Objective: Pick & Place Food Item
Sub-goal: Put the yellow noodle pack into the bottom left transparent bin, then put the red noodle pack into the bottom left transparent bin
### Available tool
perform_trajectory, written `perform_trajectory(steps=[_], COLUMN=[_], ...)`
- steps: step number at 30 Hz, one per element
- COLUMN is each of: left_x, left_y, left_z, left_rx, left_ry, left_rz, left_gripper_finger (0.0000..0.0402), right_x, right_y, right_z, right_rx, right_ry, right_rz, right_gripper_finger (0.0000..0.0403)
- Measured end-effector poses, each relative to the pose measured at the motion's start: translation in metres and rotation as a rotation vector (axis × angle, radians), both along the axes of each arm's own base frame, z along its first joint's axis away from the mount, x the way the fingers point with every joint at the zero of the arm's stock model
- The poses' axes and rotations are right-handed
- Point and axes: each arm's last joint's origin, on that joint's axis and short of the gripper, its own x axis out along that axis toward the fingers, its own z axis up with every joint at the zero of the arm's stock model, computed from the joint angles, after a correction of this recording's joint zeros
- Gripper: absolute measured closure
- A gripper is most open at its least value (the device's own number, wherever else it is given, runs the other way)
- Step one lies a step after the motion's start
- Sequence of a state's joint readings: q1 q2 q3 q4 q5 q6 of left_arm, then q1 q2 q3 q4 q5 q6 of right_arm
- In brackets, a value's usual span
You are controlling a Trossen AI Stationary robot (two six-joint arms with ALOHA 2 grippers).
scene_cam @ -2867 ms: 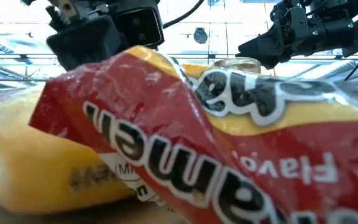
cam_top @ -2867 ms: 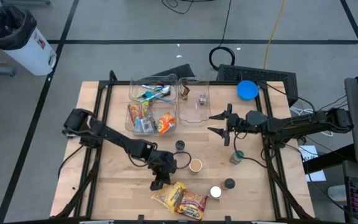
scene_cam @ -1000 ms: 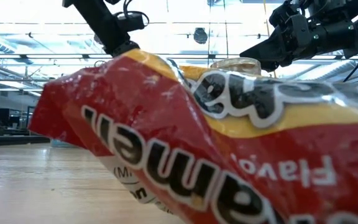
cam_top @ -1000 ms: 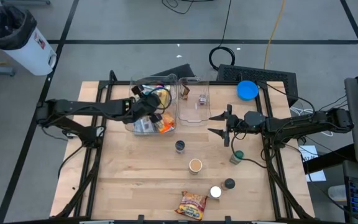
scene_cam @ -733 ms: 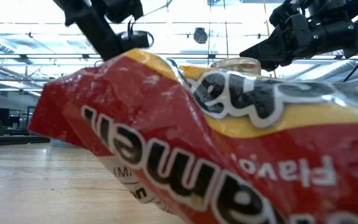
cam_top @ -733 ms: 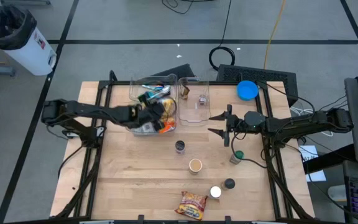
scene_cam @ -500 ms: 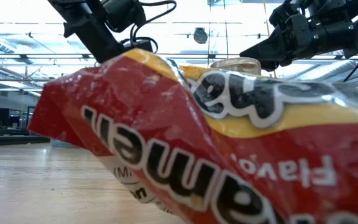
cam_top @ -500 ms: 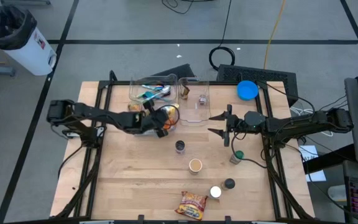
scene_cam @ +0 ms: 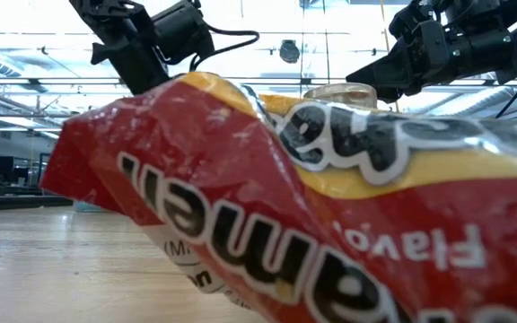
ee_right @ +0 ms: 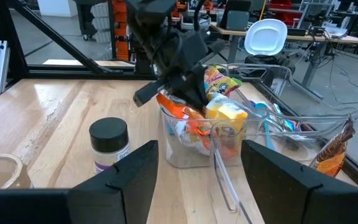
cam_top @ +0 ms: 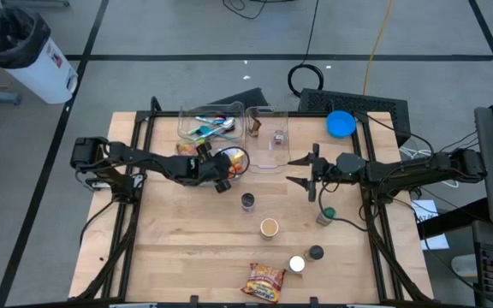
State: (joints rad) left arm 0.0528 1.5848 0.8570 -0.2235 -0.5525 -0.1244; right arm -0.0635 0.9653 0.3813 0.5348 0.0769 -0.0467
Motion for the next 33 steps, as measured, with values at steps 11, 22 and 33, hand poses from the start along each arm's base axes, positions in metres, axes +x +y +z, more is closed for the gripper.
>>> perform_trajectory(steps=[11,22,33], left_x=[0.005,0.004,0.027], left_y=[-0.003,-0.035,-0.121], left_z=[0.025,0.084,0.07], left_rx=[-0.044,-0.424,-0.618], left_ry=[-0.128,-0.333,-0.415], left_rz=[0.033,-0.235,-0.642], left_gripper_finger=[0.0223,0.0077,0.0077], right_x=[0.0,0.0,0.0], right_y=[0.0,0.0,0.0], right_z=[0.0,0.0,0.001], right_rx=[0.001,0.001,0.0], right_ry=[0.001,0.001,-0.008], right_rz=[-0.001,-0.001,0.0], right_gripper_finger=[0.0179,0.0179,0.0179])
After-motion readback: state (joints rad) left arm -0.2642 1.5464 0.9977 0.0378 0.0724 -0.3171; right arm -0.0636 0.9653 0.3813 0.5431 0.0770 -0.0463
